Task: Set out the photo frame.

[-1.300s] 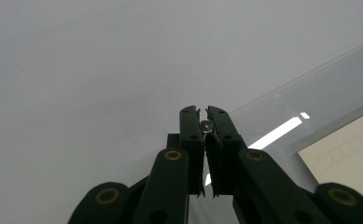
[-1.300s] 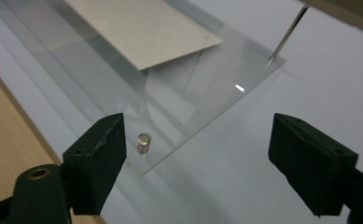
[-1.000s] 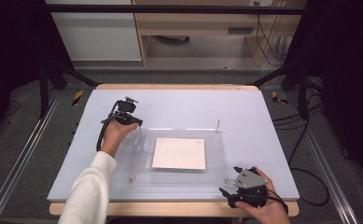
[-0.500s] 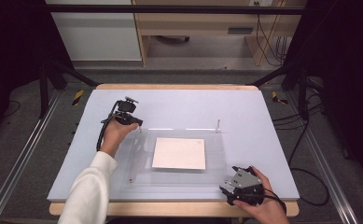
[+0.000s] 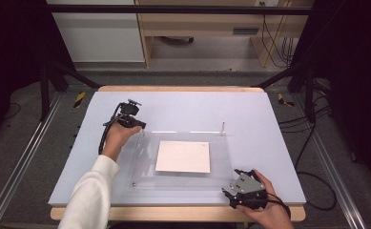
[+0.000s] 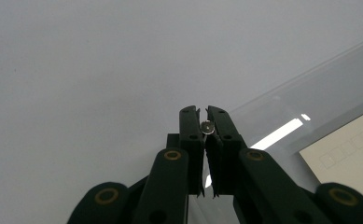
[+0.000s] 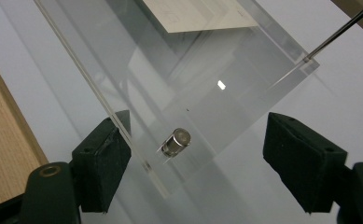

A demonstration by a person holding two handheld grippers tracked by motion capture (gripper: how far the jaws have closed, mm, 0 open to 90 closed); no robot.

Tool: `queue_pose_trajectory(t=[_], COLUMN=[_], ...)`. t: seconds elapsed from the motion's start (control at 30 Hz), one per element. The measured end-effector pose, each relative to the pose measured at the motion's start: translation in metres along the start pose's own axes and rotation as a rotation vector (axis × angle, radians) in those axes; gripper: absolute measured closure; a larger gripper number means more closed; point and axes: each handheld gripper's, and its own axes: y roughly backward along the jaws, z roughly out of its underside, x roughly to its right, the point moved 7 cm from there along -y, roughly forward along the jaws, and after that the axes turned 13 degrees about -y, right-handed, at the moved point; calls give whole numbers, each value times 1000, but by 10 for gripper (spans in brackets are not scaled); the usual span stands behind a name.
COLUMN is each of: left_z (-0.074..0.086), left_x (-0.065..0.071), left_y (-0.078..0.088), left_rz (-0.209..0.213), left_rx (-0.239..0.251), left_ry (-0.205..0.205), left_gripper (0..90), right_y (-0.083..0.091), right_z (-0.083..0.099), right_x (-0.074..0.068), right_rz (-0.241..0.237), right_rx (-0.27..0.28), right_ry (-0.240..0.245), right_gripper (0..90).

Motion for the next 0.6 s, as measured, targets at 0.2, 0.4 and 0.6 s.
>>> queue_pose_trajectory(t=[0.2, 0.4, 0.6], left_z=[1, 1, 2], left_x=[1, 1, 1], left_y=[0, 0, 1], left_rz=[-6, -9, -9], left_rx=[10, 16, 23], left_ry=[-5, -13, -17], left_gripper=[847, 847, 846], right_y=[-1, 0, 1], right_z=[-2, -4, -5], right_x=[-2, -3, -3], right_rz=[5, 7, 8], right_rx=[4, 5, 8], right_ry=[13, 15, 20], right_gripper=[241, 254, 299])
